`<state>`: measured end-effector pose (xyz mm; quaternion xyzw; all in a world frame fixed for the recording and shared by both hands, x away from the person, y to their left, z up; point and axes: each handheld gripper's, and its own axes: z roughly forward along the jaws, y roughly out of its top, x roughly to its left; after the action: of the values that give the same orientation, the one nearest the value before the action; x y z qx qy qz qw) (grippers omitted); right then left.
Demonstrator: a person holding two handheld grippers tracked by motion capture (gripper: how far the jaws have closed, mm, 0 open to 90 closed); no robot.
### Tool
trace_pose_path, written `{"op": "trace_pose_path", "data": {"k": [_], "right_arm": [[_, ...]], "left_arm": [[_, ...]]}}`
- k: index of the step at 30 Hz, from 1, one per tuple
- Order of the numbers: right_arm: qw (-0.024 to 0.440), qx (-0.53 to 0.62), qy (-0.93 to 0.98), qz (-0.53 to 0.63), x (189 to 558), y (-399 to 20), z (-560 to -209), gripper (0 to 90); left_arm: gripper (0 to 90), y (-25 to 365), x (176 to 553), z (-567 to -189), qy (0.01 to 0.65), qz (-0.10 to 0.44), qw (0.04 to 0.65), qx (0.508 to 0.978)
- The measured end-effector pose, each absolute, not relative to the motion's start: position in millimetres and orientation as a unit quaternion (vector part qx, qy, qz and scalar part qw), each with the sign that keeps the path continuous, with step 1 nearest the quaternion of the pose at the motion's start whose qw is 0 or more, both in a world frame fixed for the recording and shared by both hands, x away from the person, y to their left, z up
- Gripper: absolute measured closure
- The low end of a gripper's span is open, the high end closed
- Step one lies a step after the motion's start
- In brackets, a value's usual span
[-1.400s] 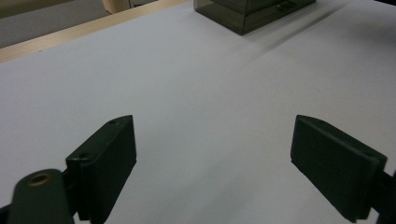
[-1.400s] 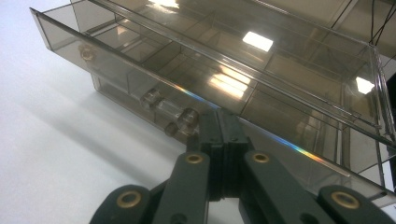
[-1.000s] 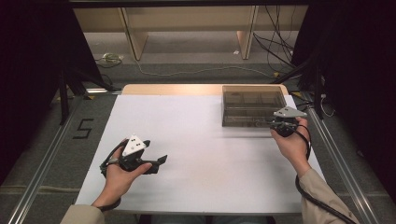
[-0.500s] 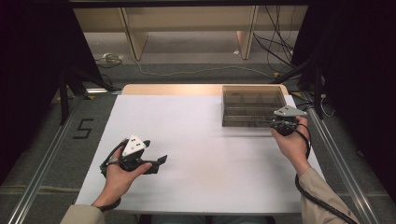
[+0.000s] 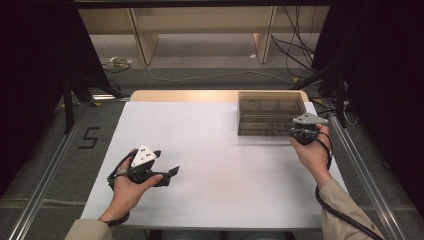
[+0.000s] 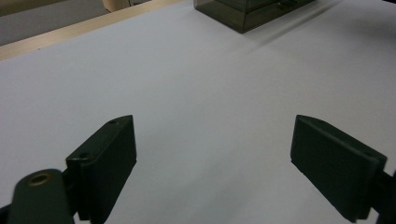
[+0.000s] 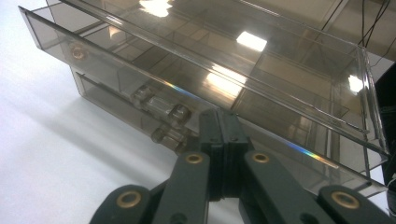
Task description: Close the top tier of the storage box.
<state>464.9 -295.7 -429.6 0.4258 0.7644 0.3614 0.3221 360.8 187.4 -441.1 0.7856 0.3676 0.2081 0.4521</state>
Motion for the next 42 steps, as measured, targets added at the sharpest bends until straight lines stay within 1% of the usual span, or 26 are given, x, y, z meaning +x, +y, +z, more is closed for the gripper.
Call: {"op": "trace_pose_path", "data": {"k": [42], "right_arm": [[0.328,0.433,0.761,0.355,483,-291,-434,90.0]], "left_arm": [[14.5,188,361,-441,0.367,0.208,0.454,0.785]]}}
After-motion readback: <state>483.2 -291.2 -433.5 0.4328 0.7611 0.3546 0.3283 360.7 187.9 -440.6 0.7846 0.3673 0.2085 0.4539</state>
